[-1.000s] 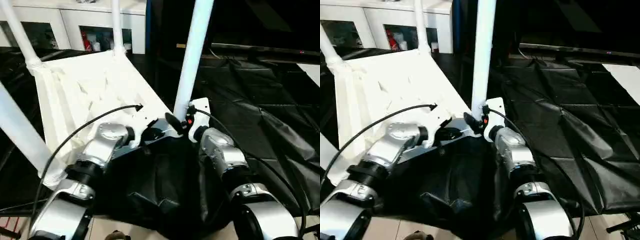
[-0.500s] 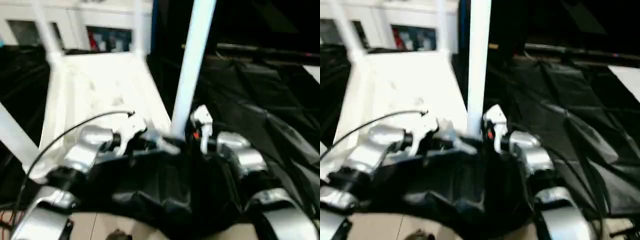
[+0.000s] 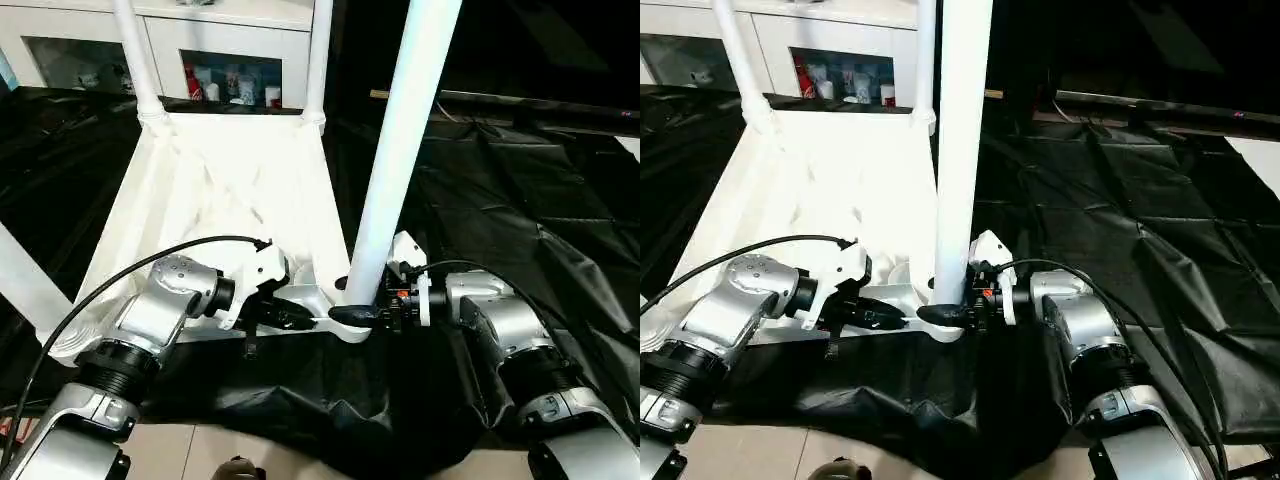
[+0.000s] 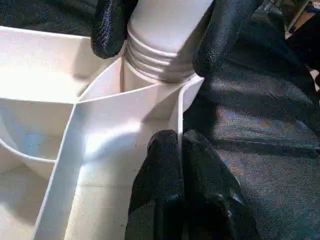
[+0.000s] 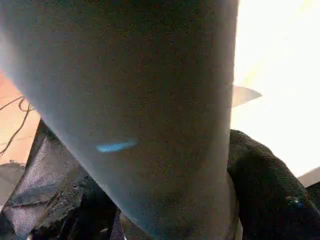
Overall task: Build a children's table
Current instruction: Rotate leg to tighten
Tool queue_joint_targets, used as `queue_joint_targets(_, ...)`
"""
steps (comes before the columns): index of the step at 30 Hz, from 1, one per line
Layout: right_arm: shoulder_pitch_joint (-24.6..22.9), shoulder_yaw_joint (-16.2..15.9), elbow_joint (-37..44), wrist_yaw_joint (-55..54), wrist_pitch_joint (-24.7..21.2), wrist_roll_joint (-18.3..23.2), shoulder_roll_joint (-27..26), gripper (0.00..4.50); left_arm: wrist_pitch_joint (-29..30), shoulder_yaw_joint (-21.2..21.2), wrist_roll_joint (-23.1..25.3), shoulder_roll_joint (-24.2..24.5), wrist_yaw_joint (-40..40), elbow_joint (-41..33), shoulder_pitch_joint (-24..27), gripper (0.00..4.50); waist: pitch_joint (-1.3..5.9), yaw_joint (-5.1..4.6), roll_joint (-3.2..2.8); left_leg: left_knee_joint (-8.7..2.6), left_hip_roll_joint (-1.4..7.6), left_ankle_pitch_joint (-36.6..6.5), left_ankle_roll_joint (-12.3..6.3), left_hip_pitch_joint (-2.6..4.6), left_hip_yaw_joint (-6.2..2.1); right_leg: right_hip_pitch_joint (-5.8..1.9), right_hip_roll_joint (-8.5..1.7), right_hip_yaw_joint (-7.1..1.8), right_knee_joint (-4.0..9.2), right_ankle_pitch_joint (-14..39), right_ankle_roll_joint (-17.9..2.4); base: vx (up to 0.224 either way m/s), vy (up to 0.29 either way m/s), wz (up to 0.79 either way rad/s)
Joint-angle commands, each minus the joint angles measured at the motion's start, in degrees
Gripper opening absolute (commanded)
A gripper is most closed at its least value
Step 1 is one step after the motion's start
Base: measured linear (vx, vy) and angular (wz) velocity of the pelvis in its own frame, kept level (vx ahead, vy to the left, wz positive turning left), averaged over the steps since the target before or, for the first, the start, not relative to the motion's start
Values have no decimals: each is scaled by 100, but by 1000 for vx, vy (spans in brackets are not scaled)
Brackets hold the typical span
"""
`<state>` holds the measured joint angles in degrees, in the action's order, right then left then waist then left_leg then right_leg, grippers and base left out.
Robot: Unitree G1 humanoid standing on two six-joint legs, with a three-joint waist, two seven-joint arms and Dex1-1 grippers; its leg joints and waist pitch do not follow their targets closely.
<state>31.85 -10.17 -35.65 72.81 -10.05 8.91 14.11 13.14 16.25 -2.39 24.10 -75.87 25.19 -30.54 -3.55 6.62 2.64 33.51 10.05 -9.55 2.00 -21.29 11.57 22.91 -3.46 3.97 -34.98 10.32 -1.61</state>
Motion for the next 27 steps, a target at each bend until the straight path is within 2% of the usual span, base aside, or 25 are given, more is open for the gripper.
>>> queue_joint_targets(1, -50, -209, 156, 74, -124, 50, -141, 269, -44, 66, -87, -200, 176, -106, -74, 0, 365, -18, -35, -400, 417, -1457, -3, 146, -191, -208, -594, -344, 476, 1850, -1048, 0, 0, 0)
queue_joint_targets(4, 93, 199, -335, -1114, -11, 0, -581, 267, 18, -198, 14, -550, 1037, 228, -328, 0, 343, -68, -12, -414, 401, -1606, 70, 149, -213, -191, -603, -344, 515, 2202, -968, 0, 0, 0)
queue_joint_targets(5, 118, 245, -403, -1265, 10, -9, -630, 267, 30, -221, 21, -586, 1114, 257, -355, 0, 340, -82, -10, -416, 404, -1631, 110, 160, -217, -179, -615, -349, 527, 2277, -954, 0, 0, 0)
queue_joint_targets(6, 279, 495, -802, -2096, 116, -38, -888, 267, 61, -311, 77, -774, 1510, 405, -500, 0, 328, -117, -11, -410, 382, -1795, 173, 177, -234, -162, -628, -337, 559, 2592, -906, 0, 0, 0)
queue_joint_targets(8, 444, 685, -1152, -2816, 136, -43, -1108, 266, 72, -363, 171, -962, 1937, 571, -661, 0, 335, -208, -6, -408, 374, -1935, 266, 173, -273, -167, -649, -315, 599, 3017, -763, 0, 0, 0)
queue_joint_targets(9, 466, 709, -1197, -2910, 134, -42, -1137, 266, 72, -369, 187, -988, 1998, 594, -684, 0, 344, -223, -3, -415, 376, -1900, 258, 152, -289, -191, -652, -308, 593, 3000, -740, 0, 0, 0)
queue_joint_targets(11, 565, 800, -1348, -3307, 113, -25, -1289, 266, 135, -424, 240, -1148, 2352, 749, -820, 0, 350, -222, -15, -410, 375, -1831, 185, 156, -260, -170, -628, -332, 603, 2793, -716, 0, 0, 0)
queue_joint_targets(12, 586, 819, -1378, -3393, 108, -21, -1323, 266, 151, -437, 252, -1184, 2433, 785, -851, 0, 351, -228, -13, -402, 371, -1795, 160, 171, -246, -156, -620, -342, 593, 2611, -787, 0, 0, 0)
queue_joint_targets(13, 645, 888, -1451, -3641, 92, 3, -1407, 266, 154, -465, 280, -1259, 2624, 856, -914, 0, 369, -215, -9, -406, 373, -1674, 121, 148, -241, -191, -611, -339, 560, 2368, -836, 0, 0, 0)
queue_joint_targets(14, 754, 991, -1586, -4145, 119, 7, -1561, 266, 156, -510, 308, -1395, 2914, 969, -1019, 0, 373, -217, -41, -409, 375, -1583, 113, 151, -225, -174, -591, -350, 533, 2082, -905, 0, 0, 0)
queue_joint_targets(17, 815, 1029, -1643, -4399, 177, -4, -1706, 266, 105, -535, 320, -1496, 3099, 1060, -1098, 0, 396, -215, -37, -393, 360, -1426, 109, 145, -211, -204, -586, -346, 493, 1702, -1019, 0, 0, 0)
queue_joint_targets(18, 842, 1010, -1674, -4402, 372, -119, -1838, 301, -51, -539, 361, -1566, 3160, 1168, -1152, 0, 408, -205, -30, -383, 354, -1305, 50, 125, -196, -223, -584, -349, 474, 1502, -1044, 0, 0, 0)
queue_joint_targets(19, 839, 1002, -1669, -4377, 387, -129, -1843, 301, -67, -538, 362, -1567, 3151, 1171, -1151, 0, 409, -192, -30, -376, 350, -1229, 2, 114, -191, -237, -589, -346, 469, 1388, -1052, 0, 0, 0)
queue_joint_targets(20, 817, 985, -1639, -4238, 431, -140, -1847, 338, -113, -529, 356, -1556, 3073, 1160, -1131, 0, 413, -176, -27, -375, 352, -1151, -57, 116, -185, -244, -581, -344, 457, 1288, -1066, 0, 0, 0)
queue_joint_targets(22, 832, 986, -1680, -4186, 485, -142, -1858, 340, -145, -526, 353, -1558, 3045, 1177, -1129, 0, 409, -168, -29, -380, 354, -1103, -96, 106, -184, -251, -577, -340, 449, 1234, -1082, 0, 0, 0)
queue_joint_targets(25, 817, 864, -1621, -3907, 558, -188, -1765, 380, -193, -465, 325, -1468, 2803, 1115, -1054, 0, 397, -175, -36, -387, 363, -1198, -89, 117, -186, -248, -581, -340, 469, 1377, -1078, 0, 0, 0)
queue_joint_targets(27, 812, 789, -1595, -3763, 609, -220, -1709, 387, -247, -433, 311, -1422, 2706, 1112, -1027, 0, 390, -179, -35, -391, 365, -1278, -73, 117, -192, -247, -584, -338, 481, 1524, -1051, 0, 0, 0)
